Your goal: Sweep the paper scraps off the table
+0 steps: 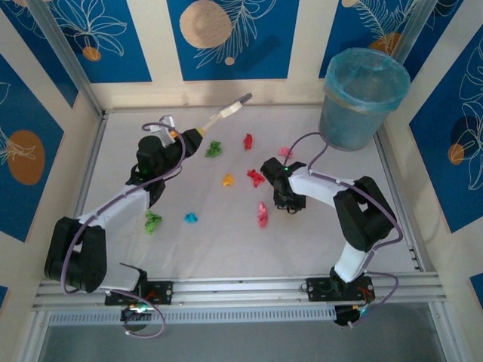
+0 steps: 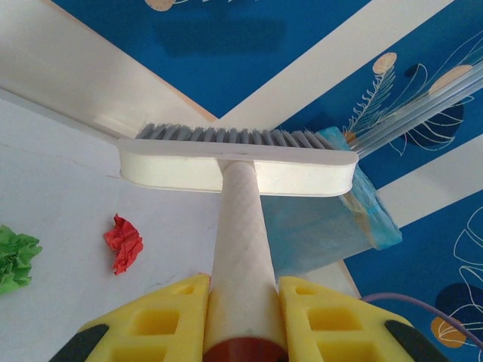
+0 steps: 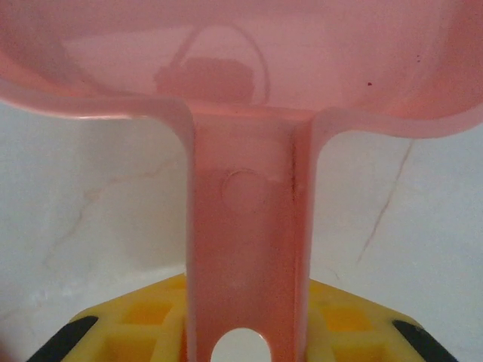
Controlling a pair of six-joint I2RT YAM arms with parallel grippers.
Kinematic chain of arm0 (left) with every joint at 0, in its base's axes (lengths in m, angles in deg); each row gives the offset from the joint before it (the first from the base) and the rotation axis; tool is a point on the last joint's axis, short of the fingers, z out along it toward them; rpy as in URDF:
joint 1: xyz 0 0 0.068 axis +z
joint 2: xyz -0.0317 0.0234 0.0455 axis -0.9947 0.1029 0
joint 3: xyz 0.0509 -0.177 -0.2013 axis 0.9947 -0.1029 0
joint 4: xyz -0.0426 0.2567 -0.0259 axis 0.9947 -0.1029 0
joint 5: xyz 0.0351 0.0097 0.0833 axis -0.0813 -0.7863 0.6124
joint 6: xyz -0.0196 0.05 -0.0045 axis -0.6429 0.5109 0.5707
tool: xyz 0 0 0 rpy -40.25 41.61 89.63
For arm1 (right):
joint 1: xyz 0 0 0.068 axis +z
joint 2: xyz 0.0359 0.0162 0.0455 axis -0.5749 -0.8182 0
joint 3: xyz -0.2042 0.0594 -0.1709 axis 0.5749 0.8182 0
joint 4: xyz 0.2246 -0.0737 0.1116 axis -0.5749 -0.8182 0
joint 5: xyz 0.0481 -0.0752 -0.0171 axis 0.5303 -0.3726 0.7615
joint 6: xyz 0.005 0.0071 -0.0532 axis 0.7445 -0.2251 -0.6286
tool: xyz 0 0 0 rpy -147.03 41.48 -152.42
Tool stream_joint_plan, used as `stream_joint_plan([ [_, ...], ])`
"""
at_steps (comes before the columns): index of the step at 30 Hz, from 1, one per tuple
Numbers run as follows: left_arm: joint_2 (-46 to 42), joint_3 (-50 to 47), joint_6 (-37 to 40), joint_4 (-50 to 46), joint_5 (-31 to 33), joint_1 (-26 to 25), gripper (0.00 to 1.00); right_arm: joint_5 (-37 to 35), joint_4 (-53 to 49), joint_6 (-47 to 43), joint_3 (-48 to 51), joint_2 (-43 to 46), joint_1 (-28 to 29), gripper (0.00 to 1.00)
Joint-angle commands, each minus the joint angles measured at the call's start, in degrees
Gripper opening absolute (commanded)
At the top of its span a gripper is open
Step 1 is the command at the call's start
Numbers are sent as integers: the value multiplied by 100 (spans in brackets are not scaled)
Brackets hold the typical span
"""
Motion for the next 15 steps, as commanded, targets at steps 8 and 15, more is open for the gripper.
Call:
stream_joint_plan([
  [8,112,305,141,232,-137,-110,0,-280,298,301,234,82,213,48],
  [15,161,346,167,214,-146,-154,0,-226,870,664,921,804,257,58],
])
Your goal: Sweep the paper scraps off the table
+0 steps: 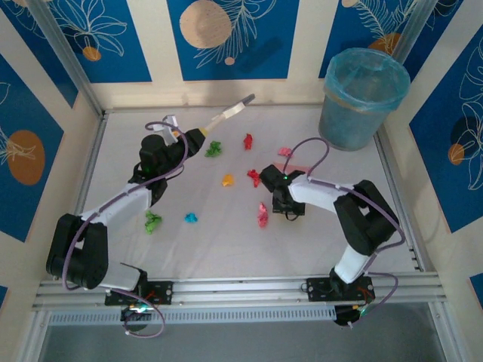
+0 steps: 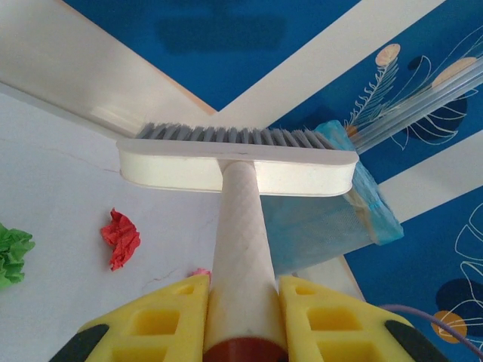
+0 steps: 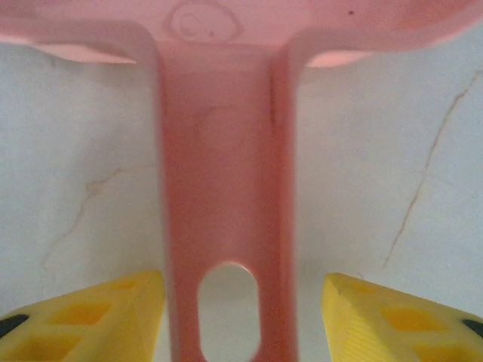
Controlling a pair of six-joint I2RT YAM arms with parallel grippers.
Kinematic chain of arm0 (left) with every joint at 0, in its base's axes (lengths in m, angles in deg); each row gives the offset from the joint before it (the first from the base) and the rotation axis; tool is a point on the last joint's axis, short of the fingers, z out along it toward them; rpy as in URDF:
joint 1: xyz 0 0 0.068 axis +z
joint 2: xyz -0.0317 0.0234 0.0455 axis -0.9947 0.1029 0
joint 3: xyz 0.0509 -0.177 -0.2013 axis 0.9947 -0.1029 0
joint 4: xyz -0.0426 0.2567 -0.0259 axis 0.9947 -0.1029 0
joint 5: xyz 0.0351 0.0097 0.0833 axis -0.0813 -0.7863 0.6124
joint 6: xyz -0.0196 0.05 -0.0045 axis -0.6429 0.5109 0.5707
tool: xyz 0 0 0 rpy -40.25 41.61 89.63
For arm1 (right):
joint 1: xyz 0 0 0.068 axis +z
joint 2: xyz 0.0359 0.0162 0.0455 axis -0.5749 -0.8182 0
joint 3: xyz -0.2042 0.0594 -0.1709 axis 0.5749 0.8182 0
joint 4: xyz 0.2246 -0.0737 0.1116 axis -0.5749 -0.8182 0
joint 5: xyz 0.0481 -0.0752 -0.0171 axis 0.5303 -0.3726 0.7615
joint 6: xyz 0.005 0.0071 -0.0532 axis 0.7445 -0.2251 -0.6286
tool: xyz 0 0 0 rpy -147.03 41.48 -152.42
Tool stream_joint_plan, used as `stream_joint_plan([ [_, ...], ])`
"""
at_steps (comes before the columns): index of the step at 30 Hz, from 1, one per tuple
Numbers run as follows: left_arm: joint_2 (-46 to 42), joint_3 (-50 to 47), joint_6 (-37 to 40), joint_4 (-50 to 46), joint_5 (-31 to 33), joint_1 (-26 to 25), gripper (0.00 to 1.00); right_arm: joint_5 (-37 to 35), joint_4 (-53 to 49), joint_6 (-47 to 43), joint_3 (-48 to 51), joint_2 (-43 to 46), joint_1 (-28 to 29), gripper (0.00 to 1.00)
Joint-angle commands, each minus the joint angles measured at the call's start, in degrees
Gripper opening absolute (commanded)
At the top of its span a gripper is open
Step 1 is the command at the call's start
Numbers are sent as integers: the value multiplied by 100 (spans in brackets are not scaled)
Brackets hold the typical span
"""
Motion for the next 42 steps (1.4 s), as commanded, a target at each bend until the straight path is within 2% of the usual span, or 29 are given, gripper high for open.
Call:
stream_joint_plan([
  [1,25,265,168,246,-149,-77,0,-6,444,342,442,604,40,58],
  [8,90,327,191,204,-175,-130,0,424,2061,423,1683,1683,-82,54],
  [15,136,367,211,194,-201,-165,0,657,3052,-32,2087,1774,-274,44],
  [17,158,387,227,174,-209,-183,0,538,3090,-123,2054,1718,-265,43],
  [19,171,406,244,155,-211,-191,0,478,3099,-176,2037,1620,-291,36],
  [23,224,457,259,127,-235,-213,0,389,3078,-222,1970,1376,-270,30],
  [28,255,485,279,108,-243,-229,0,-86,2981,-336,1897,1278,-56,29],
  [33,289,525,314,77,-255,-269,0,-498,2779,-495,1770,1290,135,22],
  [42,588,1065,811,-515,-524,-519,0,-348,1864,-747,1459,1704,78,9],
])
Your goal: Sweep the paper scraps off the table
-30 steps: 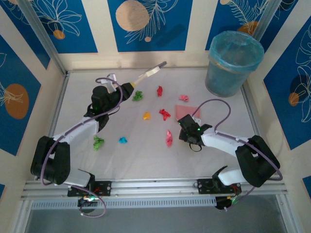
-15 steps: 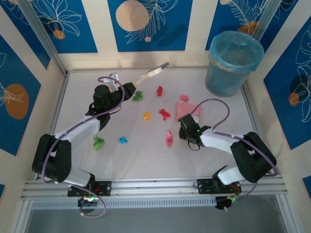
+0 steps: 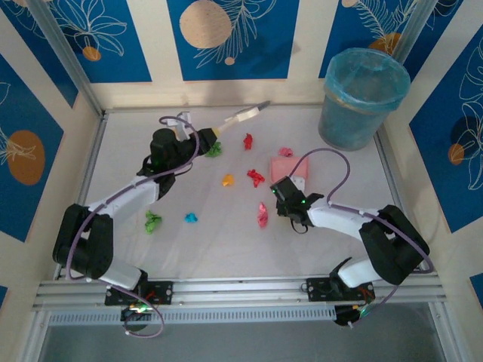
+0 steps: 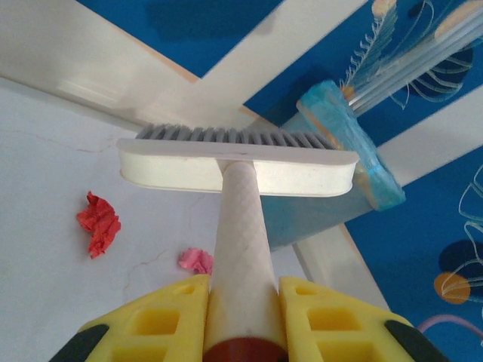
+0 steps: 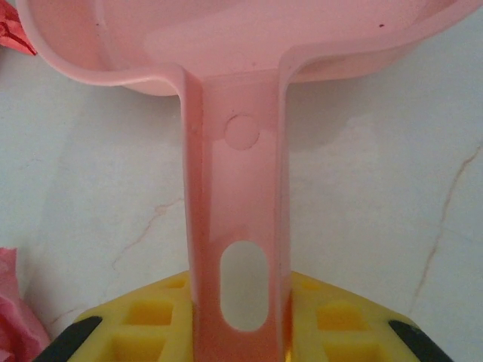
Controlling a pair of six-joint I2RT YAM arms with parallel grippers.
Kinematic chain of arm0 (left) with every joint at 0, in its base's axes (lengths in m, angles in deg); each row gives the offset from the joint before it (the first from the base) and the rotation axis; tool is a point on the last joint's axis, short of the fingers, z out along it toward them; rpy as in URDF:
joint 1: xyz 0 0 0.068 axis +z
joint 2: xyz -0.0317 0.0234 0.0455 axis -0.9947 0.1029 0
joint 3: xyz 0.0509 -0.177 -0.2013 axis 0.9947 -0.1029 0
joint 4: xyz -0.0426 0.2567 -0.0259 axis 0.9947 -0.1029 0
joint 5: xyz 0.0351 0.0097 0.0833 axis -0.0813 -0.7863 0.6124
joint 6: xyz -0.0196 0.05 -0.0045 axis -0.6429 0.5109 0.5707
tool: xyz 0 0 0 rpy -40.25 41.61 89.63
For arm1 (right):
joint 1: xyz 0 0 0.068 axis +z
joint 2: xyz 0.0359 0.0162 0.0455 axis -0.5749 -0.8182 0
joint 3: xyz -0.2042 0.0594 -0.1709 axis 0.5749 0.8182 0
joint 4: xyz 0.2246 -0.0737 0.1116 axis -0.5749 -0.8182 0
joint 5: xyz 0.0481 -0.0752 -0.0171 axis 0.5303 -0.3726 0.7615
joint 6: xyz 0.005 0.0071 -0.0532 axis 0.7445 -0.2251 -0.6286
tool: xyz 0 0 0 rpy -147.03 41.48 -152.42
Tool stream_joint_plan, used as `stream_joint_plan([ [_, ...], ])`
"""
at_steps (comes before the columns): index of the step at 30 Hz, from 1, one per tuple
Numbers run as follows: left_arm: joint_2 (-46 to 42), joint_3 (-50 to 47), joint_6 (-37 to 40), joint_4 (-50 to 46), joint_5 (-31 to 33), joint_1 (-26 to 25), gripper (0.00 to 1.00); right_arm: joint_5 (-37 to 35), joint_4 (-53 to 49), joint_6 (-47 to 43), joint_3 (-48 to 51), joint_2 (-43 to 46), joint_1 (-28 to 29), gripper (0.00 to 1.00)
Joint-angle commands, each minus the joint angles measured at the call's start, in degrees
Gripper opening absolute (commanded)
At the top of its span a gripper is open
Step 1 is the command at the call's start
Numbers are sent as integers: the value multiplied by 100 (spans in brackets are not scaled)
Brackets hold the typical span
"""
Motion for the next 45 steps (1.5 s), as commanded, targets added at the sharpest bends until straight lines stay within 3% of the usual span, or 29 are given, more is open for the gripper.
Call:
stream_joint_plan([
  [1,190,539,432,-183,-351,-211,0,64,-668,-160,-275,313,-92,9],
  [12,926,1601,1339,-1508,-398,-773,0,2138,-1988,-671,-475,912,-1084,0],
  [19,1684,2357,1645,-2246,-144,-969,0,2939,-2222,-1009,-703,578,-1465,0],
  [31,2564,3294,1731,-3130,-370,-1125,0,2447,-1980,-1121,-1367,-449,-1605,0],
  [45,2566,3820,2303,-4224,-1789,-1125,0,1993,-1476,-1105,-1350,-875,-1762,0],
])
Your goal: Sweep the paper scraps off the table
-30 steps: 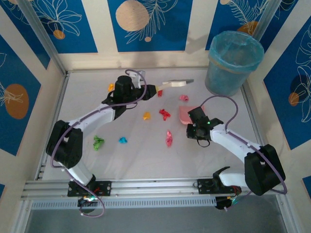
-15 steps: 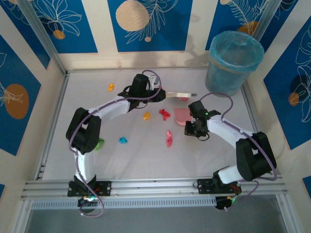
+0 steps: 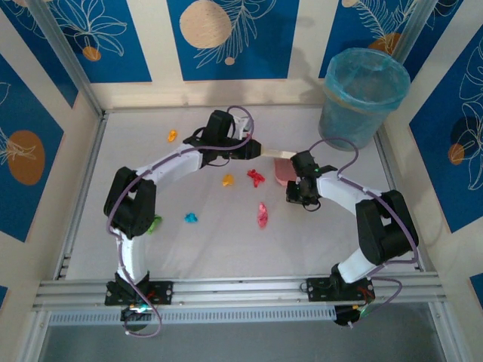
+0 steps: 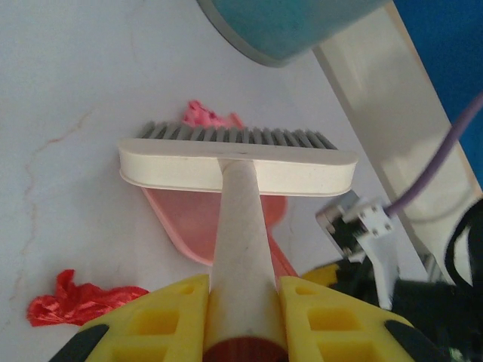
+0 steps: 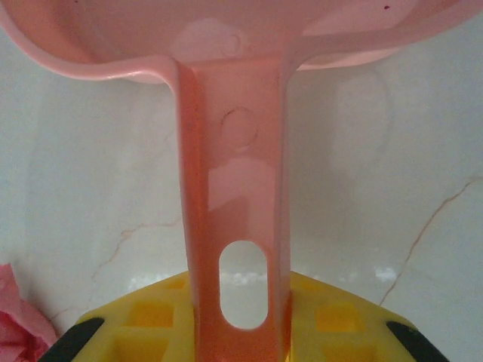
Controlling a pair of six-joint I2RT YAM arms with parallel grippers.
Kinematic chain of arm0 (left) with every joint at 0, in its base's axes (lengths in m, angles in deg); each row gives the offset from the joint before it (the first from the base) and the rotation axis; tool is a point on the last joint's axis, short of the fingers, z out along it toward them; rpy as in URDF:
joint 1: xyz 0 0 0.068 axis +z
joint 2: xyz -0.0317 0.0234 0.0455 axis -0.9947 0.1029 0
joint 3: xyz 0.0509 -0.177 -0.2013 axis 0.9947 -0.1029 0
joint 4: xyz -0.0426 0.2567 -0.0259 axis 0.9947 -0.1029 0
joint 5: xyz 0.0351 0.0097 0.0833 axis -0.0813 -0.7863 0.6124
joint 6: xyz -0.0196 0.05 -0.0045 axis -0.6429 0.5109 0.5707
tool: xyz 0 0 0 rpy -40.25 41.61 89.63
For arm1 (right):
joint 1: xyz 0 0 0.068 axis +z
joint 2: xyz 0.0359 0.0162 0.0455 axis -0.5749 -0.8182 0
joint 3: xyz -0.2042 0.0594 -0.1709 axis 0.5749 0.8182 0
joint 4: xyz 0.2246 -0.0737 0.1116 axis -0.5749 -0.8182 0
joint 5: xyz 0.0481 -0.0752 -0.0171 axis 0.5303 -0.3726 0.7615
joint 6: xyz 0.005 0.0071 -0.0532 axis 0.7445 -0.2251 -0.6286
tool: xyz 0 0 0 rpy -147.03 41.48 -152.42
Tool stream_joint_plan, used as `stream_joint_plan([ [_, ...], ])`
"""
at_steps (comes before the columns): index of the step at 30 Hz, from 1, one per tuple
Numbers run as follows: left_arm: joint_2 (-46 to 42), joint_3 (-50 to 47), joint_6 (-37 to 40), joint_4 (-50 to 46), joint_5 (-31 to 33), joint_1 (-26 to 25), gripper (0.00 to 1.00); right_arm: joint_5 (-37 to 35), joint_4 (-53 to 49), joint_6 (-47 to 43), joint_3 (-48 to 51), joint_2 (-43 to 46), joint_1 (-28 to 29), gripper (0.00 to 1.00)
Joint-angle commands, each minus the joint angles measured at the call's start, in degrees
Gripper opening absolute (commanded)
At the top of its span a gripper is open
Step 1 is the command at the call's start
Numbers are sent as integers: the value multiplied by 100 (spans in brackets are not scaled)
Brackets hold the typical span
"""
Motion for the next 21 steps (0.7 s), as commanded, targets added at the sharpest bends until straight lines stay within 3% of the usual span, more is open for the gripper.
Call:
stream_joint_plan([
  [1,-48,350,453,-483,-723,-41,0,-126,68,-86,60,-35,-54,0],
  [4,-261,225,495,-487,-667,-30,0,-158,163,-125,145,30,-52,0],
  [8,-677,-293,167,223,-459,7,0,-157,272,-121,270,176,-80,0],
  [13,-821,-667,-181,1024,211,3,0,-84,242,-149,314,245,-87,0],
  [21,34,275,-177,1180,519,-109,0,263,134,121,469,384,-240,0],
])
